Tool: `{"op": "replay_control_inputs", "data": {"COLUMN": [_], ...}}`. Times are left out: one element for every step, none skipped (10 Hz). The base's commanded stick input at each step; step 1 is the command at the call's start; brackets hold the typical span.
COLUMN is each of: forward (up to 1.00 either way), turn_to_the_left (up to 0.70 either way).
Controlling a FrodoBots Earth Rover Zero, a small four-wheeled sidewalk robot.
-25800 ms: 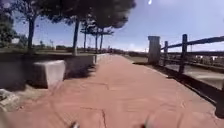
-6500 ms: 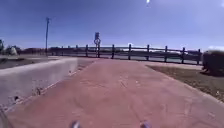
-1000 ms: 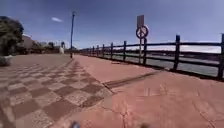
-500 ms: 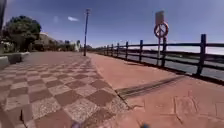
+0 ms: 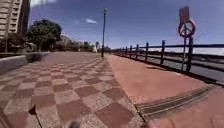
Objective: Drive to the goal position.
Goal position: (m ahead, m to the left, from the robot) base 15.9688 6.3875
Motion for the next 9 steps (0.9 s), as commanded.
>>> {"op": "replay_control_inputs", "data": {"forward": [0.85,0.85,0.85,0.85,0.85,0.85,0.85,0.85,0.85], "turn_to_the_left": [0.34,0.34,0.34,0.34,0.25,0.0,0.0,0.0,0.0]}}
